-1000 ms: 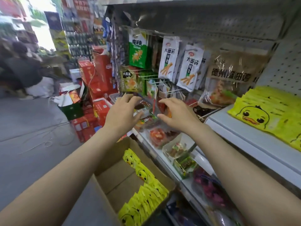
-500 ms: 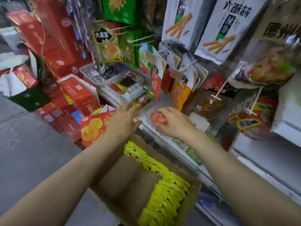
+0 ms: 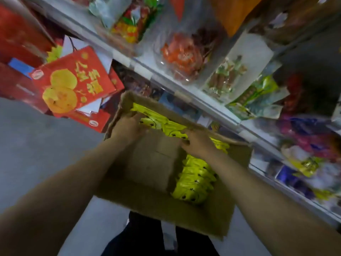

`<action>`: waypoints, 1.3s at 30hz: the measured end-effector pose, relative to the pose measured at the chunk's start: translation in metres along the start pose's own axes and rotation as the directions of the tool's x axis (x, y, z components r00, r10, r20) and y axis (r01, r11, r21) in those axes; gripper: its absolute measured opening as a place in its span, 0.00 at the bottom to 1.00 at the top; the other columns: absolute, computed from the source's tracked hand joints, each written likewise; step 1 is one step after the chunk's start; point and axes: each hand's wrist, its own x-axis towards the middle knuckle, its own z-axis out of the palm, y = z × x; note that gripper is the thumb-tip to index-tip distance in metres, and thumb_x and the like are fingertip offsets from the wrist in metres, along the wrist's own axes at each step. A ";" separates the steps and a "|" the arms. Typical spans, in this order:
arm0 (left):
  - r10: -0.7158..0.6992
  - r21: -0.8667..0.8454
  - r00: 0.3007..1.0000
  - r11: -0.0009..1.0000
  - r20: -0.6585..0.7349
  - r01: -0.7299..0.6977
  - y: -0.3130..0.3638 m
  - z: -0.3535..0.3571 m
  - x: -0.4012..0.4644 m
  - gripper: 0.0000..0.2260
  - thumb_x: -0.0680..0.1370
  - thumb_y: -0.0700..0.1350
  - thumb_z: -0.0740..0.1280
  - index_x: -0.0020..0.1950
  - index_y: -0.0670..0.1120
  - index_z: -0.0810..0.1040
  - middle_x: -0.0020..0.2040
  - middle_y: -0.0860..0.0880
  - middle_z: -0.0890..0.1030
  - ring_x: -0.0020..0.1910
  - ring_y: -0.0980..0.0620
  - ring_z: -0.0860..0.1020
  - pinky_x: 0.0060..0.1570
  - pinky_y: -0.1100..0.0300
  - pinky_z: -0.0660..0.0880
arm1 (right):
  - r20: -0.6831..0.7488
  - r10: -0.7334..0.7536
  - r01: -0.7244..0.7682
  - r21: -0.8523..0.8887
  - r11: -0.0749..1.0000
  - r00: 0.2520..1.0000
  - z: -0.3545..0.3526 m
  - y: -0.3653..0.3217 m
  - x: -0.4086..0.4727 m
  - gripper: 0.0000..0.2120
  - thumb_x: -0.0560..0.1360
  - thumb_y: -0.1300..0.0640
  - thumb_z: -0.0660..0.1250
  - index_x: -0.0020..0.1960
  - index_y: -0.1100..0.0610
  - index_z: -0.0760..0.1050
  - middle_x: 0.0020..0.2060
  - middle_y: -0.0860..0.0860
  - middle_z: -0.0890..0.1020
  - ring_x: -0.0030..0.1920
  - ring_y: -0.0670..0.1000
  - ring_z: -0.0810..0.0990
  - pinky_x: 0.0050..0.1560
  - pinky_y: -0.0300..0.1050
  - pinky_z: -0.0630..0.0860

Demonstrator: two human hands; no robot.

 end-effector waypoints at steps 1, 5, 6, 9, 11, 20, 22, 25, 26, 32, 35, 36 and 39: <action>0.019 0.008 1.000 1.000 0.006 -0.019 -0.007 0.010 0.008 0.24 0.72 0.53 0.73 0.66 0.46 0.75 0.63 0.39 0.74 0.63 0.36 0.72 0.62 0.46 0.71 | -0.011 0.041 -0.041 0.026 0.999 0.999 0.012 0.006 0.004 0.22 0.76 0.48 0.67 0.68 0.53 0.72 0.64 0.57 0.77 0.65 0.59 0.74 0.60 0.50 0.72; 0.007 0.062 0.999 0.998 0.034 -0.009 -0.024 0.042 0.034 0.29 0.73 0.51 0.71 0.72 0.50 0.68 0.72 0.43 0.65 0.70 0.40 0.62 0.71 0.50 0.61 | -0.120 0.132 -0.120 0.100 0.988 0.984 0.042 0.021 0.021 0.25 0.76 0.48 0.68 0.70 0.57 0.70 0.67 0.59 0.73 0.68 0.61 0.70 0.61 0.53 0.72; -0.003 0.055 0.999 0.998 0.034 0.001 -0.027 0.049 0.040 0.29 0.74 0.50 0.71 0.73 0.51 0.67 0.74 0.44 0.63 0.72 0.42 0.61 0.72 0.50 0.60 | -0.140 0.135 -0.120 0.112 0.986 0.981 0.048 0.023 0.024 0.26 0.76 0.49 0.68 0.70 0.58 0.69 0.66 0.59 0.73 0.68 0.61 0.70 0.61 0.54 0.71; -0.072 0.000 0.997 0.997 0.035 0.072 -0.031 0.062 0.049 0.26 0.77 0.48 0.68 0.73 0.55 0.63 0.73 0.49 0.59 0.69 0.42 0.66 0.67 0.48 0.66 | -0.155 0.142 -0.124 0.120 0.985 0.978 0.062 0.027 0.031 0.27 0.75 0.51 0.69 0.70 0.58 0.69 0.66 0.59 0.73 0.68 0.61 0.69 0.62 0.53 0.70; -0.117 0.009 0.993 0.993 0.020 0.117 -0.032 0.068 0.051 0.25 0.78 0.46 0.66 0.72 0.55 0.62 0.71 0.50 0.60 0.65 0.39 0.70 0.62 0.46 0.69 | -0.197 0.147 -0.127 0.113 0.985 0.969 0.069 0.028 0.035 0.27 0.73 0.50 0.71 0.69 0.58 0.71 0.64 0.59 0.75 0.66 0.62 0.71 0.62 0.54 0.70; -0.012 0.171 0.994 0.985 -0.106 0.030 -0.046 0.083 0.053 0.25 0.73 0.45 0.72 0.69 0.48 0.70 0.61 0.43 0.73 0.59 0.41 0.70 0.59 0.48 0.68 | -0.301 0.172 -0.177 0.012 0.984 0.938 0.087 0.024 0.046 0.25 0.70 0.48 0.74 0.64 0.54 0.74 0.60 0.56 0.75 0.64 0.59 0.71 0.55 0.55 0.72; -0.001 0.167 0.994 0.986 -0.106 0.019 -0.042 0.081 0.054 0.25 0.71 0.48 0.73 0.67 0.48 0.72 0.60 0.43 0.74 0.58 0.40 0.70 0.60 0.48 0.68 | -0.306 0.179 -0.186 0.007 0.983 0.935 0.089 0.025 0.049 0.24 0.69 0.48 0.75 0.62 0.53 0.75 0.58 0.55 0.76 0.63 0.59 0.72 0.56 0.54 0.71; 0.000 0.194 0.997 0.981 -0.080 0.016 -0.037 0.079 0.056 0.22 0.72 0.51 0.73 0.64 0.50 0.77 0.58 0.44 0.75 0.58 0.41 0.69 0.60 0.51 0.67 | -0.330 0.187 -0.184 0.042 0.982 0.925 0.094 0.028 0.053 0.19 0.68 0.50 0.76 0.57 0.51 0.79 0.55 0.54 0.78 0.61 0.59 0.73 0.55 0.52 0.69; 0.005 0.198 0.998 0.980 -0.068 0.009 -0.037 0.079 0.057 0.20 0.72 0.51 0.73 0.63 0.53 0.78 0.57 0.45 0.76 0.58 0.42 0.69 0.59 0.52 0.66 | -0.338 0.191 -0.182 0.060 0.982 0.922 0.095 0.029 0.054 0.16 0.68 0.50 0.75 0.55 0.50 0.80 0.54 0.53 0.79 0.61 0.58 0.74 0.55 0.51 0.68; -0.052 0.210 0.999 0.976 -0.016 0.054 -0.037 0.082 0.051 0.15 0.68 0.53 0.76 0.52 0.51 0.81 0.58 0.45 0.75 0.59 0.41 0.68 0.60 0.50 0.65 | -0.260 0.273 -0.187 0.314 0.931 0.926 0.087 0.037 0.058 0.07 0.70 0.51 0.74 0.47 0.51 0.85 0.48 0.52 0.85 0.56 0.58 0.78 0.58 0.50 0.71; -0.192 -0.010 0.974 0.981 0.117 0.195 -0.043 0.084 0.042 0.13 0.67 0.52 0.78 0.41 0.49 0.76 0.51 0.44 0.77 0.55 0.41 0.74 0.51 0.54 0.69 | -0.219 0.283 -0.159 0.456 0.876 0.934 0.081 0.041 0.051 0.07 0.69 0.54 0.76 0.46 0.54 0.86 0.46 0.52 0.86 0.52 0.55 0.81 0.54 0.47 0.74; -0.235 -0.097 0.959 0.963 0.158 0.252 -0.044 0.084 0.037 0.14 0.67 0.51 0.78 0.39 0.50 0.74 0.45 0.45 0.77 0.50 0.42 0.77 0.46 0.55 0.70 | -0.204 0.281 -0.154 0.479 0.864 0.938 0.080 0.041 0.048 0.07 0.69 0.54 0.76 0.46 0.54 0.86 0.47 0.51 0.86 0.51 0.54 0.82 0.53 0.47 0.75; -0.291 -0.307 0.938 0.890 0.186 0.337 -0.043 0.087 0.015 0.15 0.69 0.48 0.78 0.39 0.45 0.72 0.34 0.48 0.72 0.38 0.49 0.73 0.34 0.58 0.66 | -0.165 0.259 -0.146 0.501 0.853 0.952 0.072 0.040 0.036 0.06 0.70 0.51 0.76 0.45 0.52 0.84 0.50 0.51 0.85 0.51 0.53 0.82 0.53 0.48 0.76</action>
